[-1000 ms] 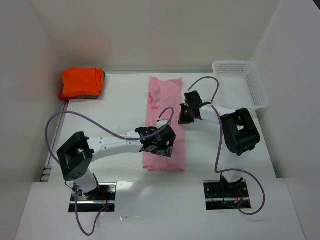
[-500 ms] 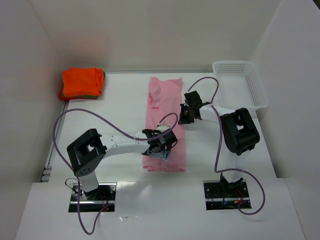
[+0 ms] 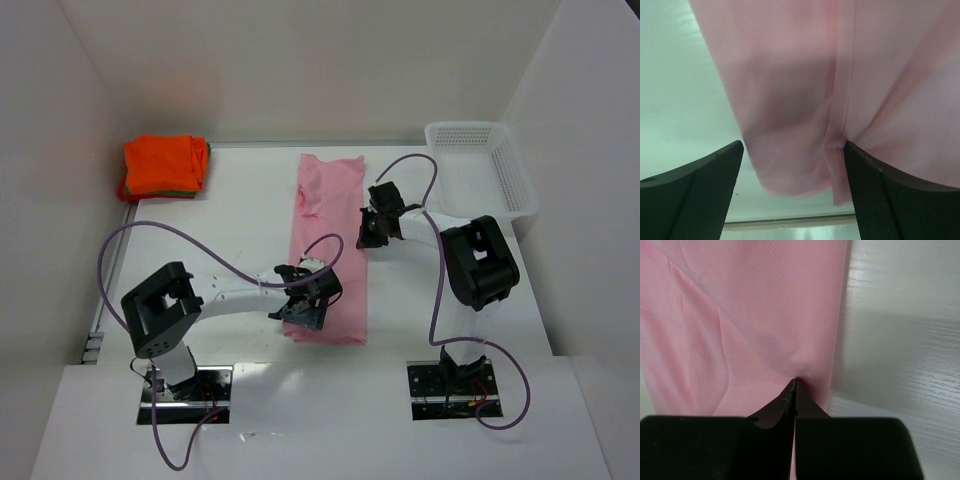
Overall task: Fold and stack the t-shirts
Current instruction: Rotate the tshirt 90 degrees
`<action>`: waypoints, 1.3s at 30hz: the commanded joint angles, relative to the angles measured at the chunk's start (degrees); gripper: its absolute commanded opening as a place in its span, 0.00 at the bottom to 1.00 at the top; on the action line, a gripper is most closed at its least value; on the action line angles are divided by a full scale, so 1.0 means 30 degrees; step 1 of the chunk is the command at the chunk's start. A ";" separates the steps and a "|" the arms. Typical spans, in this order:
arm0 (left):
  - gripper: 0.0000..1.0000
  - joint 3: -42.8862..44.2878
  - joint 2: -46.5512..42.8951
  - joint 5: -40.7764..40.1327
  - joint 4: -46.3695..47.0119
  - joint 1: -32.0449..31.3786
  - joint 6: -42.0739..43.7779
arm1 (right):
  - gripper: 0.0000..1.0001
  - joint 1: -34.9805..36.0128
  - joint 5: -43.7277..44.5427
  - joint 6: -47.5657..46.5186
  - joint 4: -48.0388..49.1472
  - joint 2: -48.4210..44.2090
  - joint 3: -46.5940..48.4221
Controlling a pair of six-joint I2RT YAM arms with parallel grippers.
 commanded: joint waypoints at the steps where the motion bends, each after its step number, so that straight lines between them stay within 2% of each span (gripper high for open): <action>1: 0.89 -0.0479 -0.1237 0.0483 -0.0948 -0.0249 -0.0695 | 0.01 0.0188 0.0340 -0.0231 0.0472 0.0242 0.0121; 13: 0.89 -0.1122 -0.4108 0.2534 -0.0098 -0.0628 -0.0869 | 0.01 0.0188 0.0340 -0.0231 0.0296 0.0242 0.0297; 19: 0.89 -0.2498 -0.3673 0.3091 0.0488 -0.0835 -0.1516 | 0.01 0.0188 0.0340 -0.0231 0.0120 0.0242 0.0647; 25: 0.89 -0.2500 -0.2707 0.3091 0.0488 -0.0835 -0.1721 | 0.01 0.0188 0.0515 -0.0231 0.0120 -0.0985 0.0649; 33: 0.89 -0.1800 -0.1444 0.3530 0.0488 -0.1216 -0.1164 | 0.01 0.0188 0.0340 -0.0231 -0.0056 -0.0988 0.0649; 38: 0.89 -0.0657 -0.4603 0.3355 -0.1619 -0.1216 -0.1367 | 0.01 0.0188 0.0340 -0.0231 -0.0231 -0.2070 0.0649; 39: 0.89 -0.0249 -0.5101 0.3354 -0.1796 -0.1216 -0.1369 | 0.03 0.0188 0.0340 -0.0231 -0.0231 -0.2246 0.0649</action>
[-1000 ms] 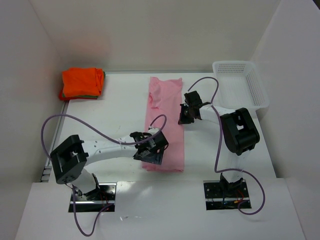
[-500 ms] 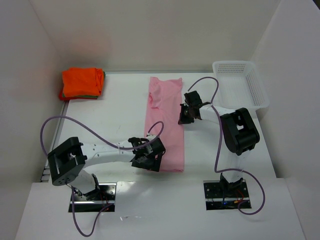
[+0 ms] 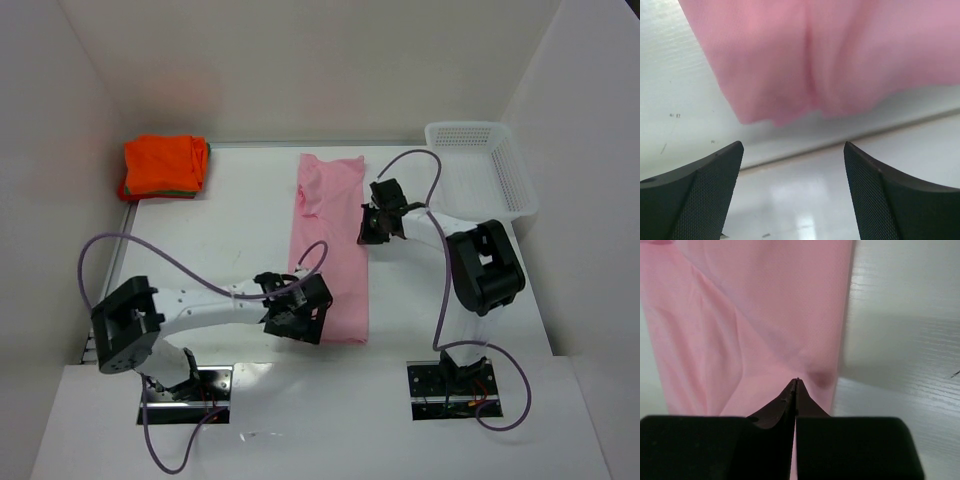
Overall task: Fold and stack the t-shirts
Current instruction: Rotate the tshirt 90 degrees
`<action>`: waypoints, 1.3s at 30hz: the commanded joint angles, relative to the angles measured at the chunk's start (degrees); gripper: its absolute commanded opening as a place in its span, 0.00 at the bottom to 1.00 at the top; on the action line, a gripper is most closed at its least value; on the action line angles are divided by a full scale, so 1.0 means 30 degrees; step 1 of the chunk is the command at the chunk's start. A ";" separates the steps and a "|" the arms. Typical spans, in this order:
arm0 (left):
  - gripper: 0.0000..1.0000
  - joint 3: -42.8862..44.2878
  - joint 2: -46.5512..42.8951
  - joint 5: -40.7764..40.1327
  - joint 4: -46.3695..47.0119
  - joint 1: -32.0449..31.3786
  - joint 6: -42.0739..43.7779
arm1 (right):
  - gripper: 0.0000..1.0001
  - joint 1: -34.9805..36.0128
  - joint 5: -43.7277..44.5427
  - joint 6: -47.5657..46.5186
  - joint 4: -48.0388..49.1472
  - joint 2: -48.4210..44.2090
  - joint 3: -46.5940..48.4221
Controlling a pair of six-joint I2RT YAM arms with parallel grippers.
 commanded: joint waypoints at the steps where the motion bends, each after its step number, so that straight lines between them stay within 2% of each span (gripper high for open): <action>1: 0.89 0.1751 -0.3076 0.0047 -0.1381 -0.0087 -0.0094 | 0.03 0.0188 0.0187 -0.0224 -0.0143 -0.1947 0.0605; 3: 0.89 0.2132 -0.4077 -0.0156 -0.1618 -0.0087 -0.0268 | 0.07 0.0188 -0.0222 -0.0224 -0.0145 -0.2330 0.0605; 5: 0.89 0.2515 -0.5571 -0.1030 -0.1618 -0.0087 -0.0473 | 0.22 0.0188 -0.0778 -0.0048 -0.0145 -0.3030 0.0779; 8: 0.89 0.1526 -0.7301 -0.1914 0.0046 -0.0087 -0.0475 | 0.31 0.0188 -0.1743 0.0216 0.0612 -0.3968 0.0781; 10: 0.86 0.0848 -0.7830 -0.2121 0.2263 -0.0087 0.0050 | 0.24 0.0188 -0.2736 0.0216 0.1141 -0.4148 0.0781; 11: 0.79 0.0468 -0.8093 -0.2121 0.3091 -0.0087 0.0255 | 0.12 0.0188 -0.3120 0.0216 0.1434 -0.4148 0.0781; 13: 0.69 -0.0413 -0.8096 -0.1568 0.5370 -0.0087 0.0694 | 0.00 0.0188 -0.3707 0.0421 0.2197 -0.4324 0.0781; 19: 0.48 -0.0649 -0.5467 -0.0688 0.7902 -0.0087 0.1603 | 0.00 0.0598 -0.5145 0.0421 0.3312 -0.2309 0.1803; 20: 0.40 -0.0649 -0.5082 -0.0425 0.7904 -0.0087 0.1866 | 0.00 0.0830 -0.5145 0.0189 0.3312 -0.1955 0.2299; 23: 0.28 -0.0474 -0.3996 -0.0246 0.8399 -0.0087 0.2072 | 0.00 0.1241 -0.5553 -0.0048 0.3312 -0.0490 0.3325; 27: 0.02 -0.0677 -0.3525 -0.0478 0.9161 -0.0087 0.2074 | 0.00 0.1242 -0.6783 -0.0572 0.3781 0.1472 0.4382; 31: 0.00 -0.1177 -0.2534 0.0366 1.1061 -0.0087 0.2511 | 0.00 0.1242 -0.8246 -0.0984 0.3895 0.3173 0.4824; 36: 0.00 -0.1177 -0.0336 0.2472 1.2822 -0.0087 0.2513 | 0.00 0.1242 -0.8866 -0.1161 0.4103 0.4666 0.4824; 39: 0.00 -0.1177 0.0779 0.2801 1.3996 -0.0087 0.2337 | 0.00 0.1242 -0.9364 -0.1540 0.4279 0.5283 0.5000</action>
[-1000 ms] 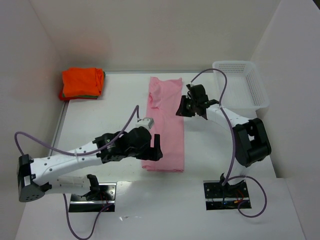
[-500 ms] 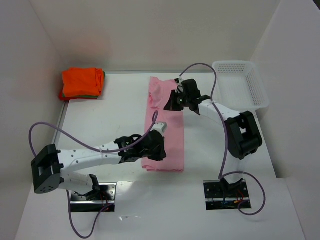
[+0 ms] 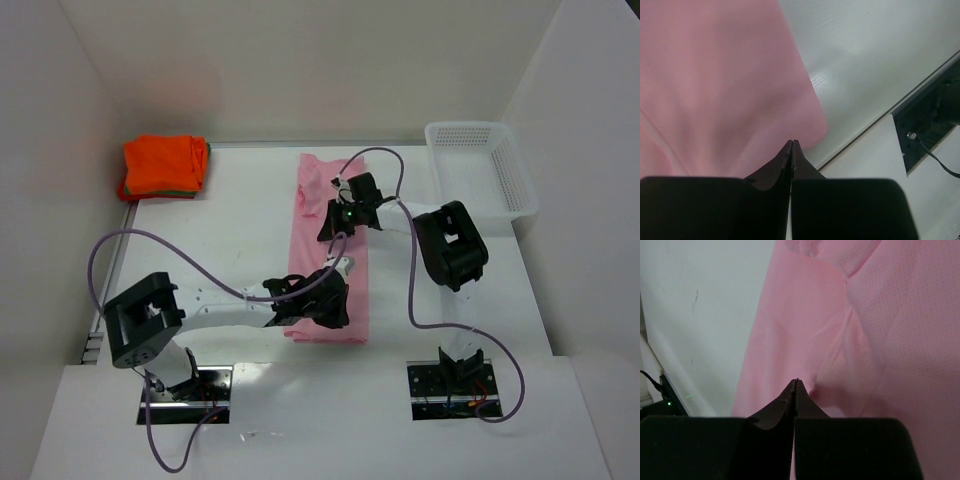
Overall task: Fold and stack the t-shirts
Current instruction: Rotate the tshirt 90 degrees
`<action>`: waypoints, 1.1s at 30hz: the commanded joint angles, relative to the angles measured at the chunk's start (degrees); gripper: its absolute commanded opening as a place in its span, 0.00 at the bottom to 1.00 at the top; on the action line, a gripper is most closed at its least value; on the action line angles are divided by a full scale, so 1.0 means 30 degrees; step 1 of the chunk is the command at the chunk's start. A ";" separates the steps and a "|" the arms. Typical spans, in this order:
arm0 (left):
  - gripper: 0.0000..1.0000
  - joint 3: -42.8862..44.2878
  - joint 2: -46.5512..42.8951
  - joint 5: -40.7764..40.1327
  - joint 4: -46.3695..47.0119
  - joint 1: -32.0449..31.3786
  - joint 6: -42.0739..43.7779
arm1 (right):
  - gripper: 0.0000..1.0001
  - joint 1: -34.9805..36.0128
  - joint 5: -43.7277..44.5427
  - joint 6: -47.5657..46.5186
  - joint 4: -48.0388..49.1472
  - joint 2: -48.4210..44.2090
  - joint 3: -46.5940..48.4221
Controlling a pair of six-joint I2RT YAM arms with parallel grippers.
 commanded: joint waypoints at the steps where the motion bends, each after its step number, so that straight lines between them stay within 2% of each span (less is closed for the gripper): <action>1: 0.00 -0.0164 0.0998 0.0915 0.2101 -0.0072 0.0094 | 0.00 0.0113 -0.1073 -0.0748 0.0841 0.0839 0.1101; 9: 0.00 -0.0164 0.1996 -0.0550 -0.0037 0.0455 -0.1460 | 0.00 0.0113 0.0185 -0.0748 -0.0272 0.2804 0.2243; 19: 0.00 0.0393 0.3842 -0.0086 -0.1416 0.0836 -0.2310 | 0.00 0.0113 0.0421 -0.0924 -0.0450 0.2982 0.2246; 33: 0.00 -0.0574 0.2613 0.0327 -0.1416 0.0836 -0.3160 | 0.00 -0.0063 0.0187 -0.0924 -0.0626 0.3715 0.3152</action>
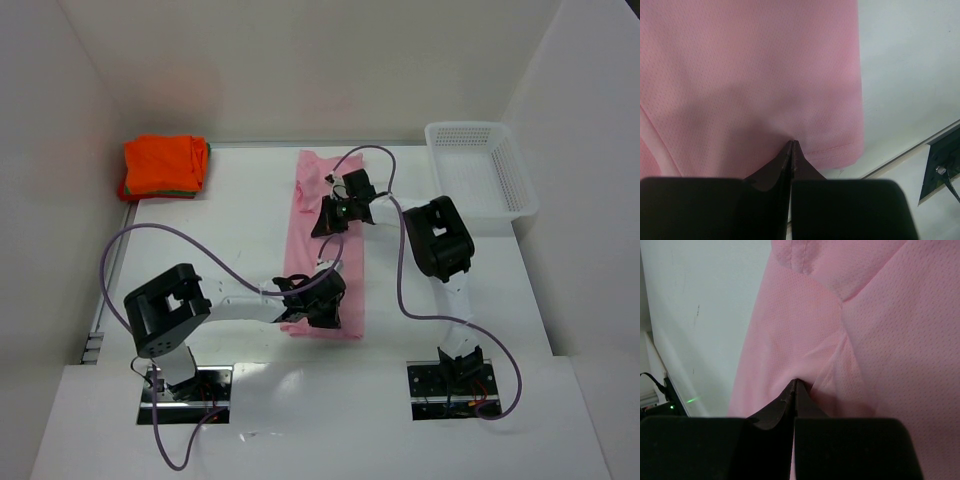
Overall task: Fold and stack the t-shirts
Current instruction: Rotate the tshirt 90 degrees
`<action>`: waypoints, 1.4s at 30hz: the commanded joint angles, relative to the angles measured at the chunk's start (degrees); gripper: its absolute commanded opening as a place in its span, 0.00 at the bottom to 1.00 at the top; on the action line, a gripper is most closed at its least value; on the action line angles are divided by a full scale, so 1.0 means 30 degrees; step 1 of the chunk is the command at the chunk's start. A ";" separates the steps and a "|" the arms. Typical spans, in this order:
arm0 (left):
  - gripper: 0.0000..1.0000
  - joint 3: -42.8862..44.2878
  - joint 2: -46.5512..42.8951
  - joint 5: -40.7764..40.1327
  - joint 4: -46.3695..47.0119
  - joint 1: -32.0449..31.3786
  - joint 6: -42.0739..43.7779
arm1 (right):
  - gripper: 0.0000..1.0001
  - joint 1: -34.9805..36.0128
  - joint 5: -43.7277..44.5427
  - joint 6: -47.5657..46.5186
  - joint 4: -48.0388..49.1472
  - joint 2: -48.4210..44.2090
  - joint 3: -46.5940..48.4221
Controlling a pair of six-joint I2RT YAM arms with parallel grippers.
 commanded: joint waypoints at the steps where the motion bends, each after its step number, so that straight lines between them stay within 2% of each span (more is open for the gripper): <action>1: 0.00 -0.0509 -0.0177 0.0218 -0.1001 -0.0009 -0.0391 | 0.00 -0.0048 0.1287 -0.0727 -0.0531 0.1120 0.0502; 8: 0.00 -0.0333 -0.0353 0.0393 -0.1001 -0.0009 -0.0010 | 0.00 -0.0048 0.1287 -0.0932 -0.0736 0.0509 0.0707; 11: 0.01 0.0192 -0.1258 0.0015 -0.1905 -0.0009 0.0400 | 0.00 -0.0224 0.1084 -0.1108 -0.1350 0.0069 0.1176; 14: 0.12 0.1860 -0.3335 -0.1273 -0.4043 -0.0009 0.0838 | 0.00 -0.0224 0.0847 -0.1108 -0.1908 -0.1013 0.1847; 15: 0.29 0.2183 -0.4907 -0.1567 -0.4541 -0.0009 0.0839 | 0.00 -0.0224 0.0847 -0.1108 -0.2082 -0.1481 0.1849; 16: 0.37 0.2419 -0.5793 -0.1860 -0.4546 -0.0009 0.1013 | 0.07 -0.0398 0.0847 -0.1108 -0.2084 -0.2008 0.1849; 18: 0.46 0.2421 -0.8450 -0.2738 -0.4546 -0.0009 0.1015 | 0.21 -0.0400 0.0847 -0.0934 -0.2084 -0.3881 0.1849; 19: 0.55 0.2421 -0.9251 -0.3060 -0.4546 -0.0009 0.1015 | 0.35 -0.0574 0.1108 -0.0932 -0.2084 -0.4497 0.1849; 20: 0.60 0.2218 -0.9955 -0.3847 -0.4720 -0.0009 0.1015 | 0.57 -0.0576 0.1459 -0.0932 -0.2548 -0.5692 0.2023; 22: 0.67 0.1720 -1.1539 -0.4875 -0.5568 -0.0009 0.1015 | 0.66 -0.0576 0.3004 -0.0758 -0.3194 -0.6695 0.2025; 23: 0.76 0.1457 -1.1950 -0.5199 -0.5832 -0.0009 0.1015 | 0.79 -0.0576 0.3392 -0.0756 -0.3429 -0.7194 0.1851; 24: 0.82 0.1222 -1.2476 -0.5782 -0.6560 0.0194 0.1305 | 0.85 -0.0576 0.3715 -0.0582 -0.3664 -0.8185 0.1588; 26: 0.88 0.1044 -1.2831 -0.6111 -0.7268 0.0196 0.1687 | 0.93 -0.0576 0.4712 -0.0348 -0.3666 -0.9273 0.0156; 30: 0.93 0.0197 -1.3446 -0.6435 -0.8353 0.0839 0.1923 | 0.93 -0.0751 0.6820 0.1172 -0.3666 -1.2582 -0.3446; 35: 0.93 -0.1678 -1.3712 -0.3976 -0.7798 0.2155 0.2361 | 0.90 -0.0751 0.7879 0.2815 -0.4719 -1.7417 -0.8632; 37: 0.93 -0.2088 -1.2836 -0.3302 -0.7798 0.3589 0.2771 | 0.83 -0.0751 0.8377 0.3749 -0.5129 -1.8444 -1.0414; 42: 0.91 -0.2762 -1.1576 0.0739 -0.5930 0.6871 0.4763 | 0.77 -0.0751 0.7824 0.5364 -0.5131 -2.0936 -1.3410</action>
